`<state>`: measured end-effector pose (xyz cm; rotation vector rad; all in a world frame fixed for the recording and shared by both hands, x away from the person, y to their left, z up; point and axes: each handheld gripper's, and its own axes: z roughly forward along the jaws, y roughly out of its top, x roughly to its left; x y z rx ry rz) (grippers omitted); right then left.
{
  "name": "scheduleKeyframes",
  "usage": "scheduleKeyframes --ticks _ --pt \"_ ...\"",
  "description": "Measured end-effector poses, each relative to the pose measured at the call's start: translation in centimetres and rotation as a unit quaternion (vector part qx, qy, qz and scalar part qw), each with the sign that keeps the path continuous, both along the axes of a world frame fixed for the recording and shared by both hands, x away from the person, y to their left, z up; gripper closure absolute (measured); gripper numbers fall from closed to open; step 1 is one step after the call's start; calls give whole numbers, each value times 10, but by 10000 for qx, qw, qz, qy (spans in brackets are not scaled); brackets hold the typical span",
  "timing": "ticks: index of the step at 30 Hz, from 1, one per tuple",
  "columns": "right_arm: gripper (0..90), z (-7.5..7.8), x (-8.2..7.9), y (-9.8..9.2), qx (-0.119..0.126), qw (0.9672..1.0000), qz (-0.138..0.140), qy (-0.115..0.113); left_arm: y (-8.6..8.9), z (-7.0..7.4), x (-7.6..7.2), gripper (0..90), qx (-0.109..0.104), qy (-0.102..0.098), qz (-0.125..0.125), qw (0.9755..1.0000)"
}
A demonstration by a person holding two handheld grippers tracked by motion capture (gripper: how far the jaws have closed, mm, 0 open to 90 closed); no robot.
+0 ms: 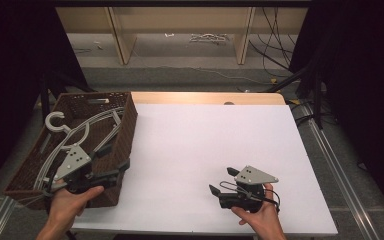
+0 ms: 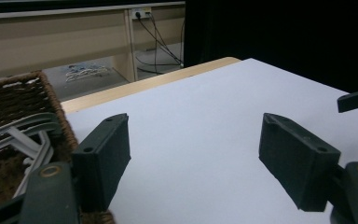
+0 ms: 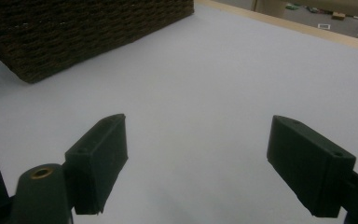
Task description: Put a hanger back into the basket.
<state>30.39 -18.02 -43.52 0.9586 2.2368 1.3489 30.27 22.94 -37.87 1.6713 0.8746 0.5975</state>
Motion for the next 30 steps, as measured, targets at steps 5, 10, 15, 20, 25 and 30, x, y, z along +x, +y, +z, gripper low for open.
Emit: scheduleKeyframes --ticks 5,10,15,20,25,30 --pt "212 0 -2 1 24 10000 34 28 -14 -8 -3 243 42 37 -142 9999" --pt "212 1 -5 1 27 10000 8 -18 -25 -16 -6 247 139 54 -250 9996" --pt "212 1 -8 1 37 10000 47 -14 -32 -26 -8 254 238 49 -335 9991" --pt "201 2 -13 1 49 10000 47 -18 -34 -30 -12 255 181 14 -406 9990" --pt "197 2 -18 0 52 10000 62 -54 -43 -39 -19 249 157 -30 -547 9984" --pt "165 1 -24 -1 65 10000 45 -9 -51 -47 -25 178 340 -3 -768 9965"
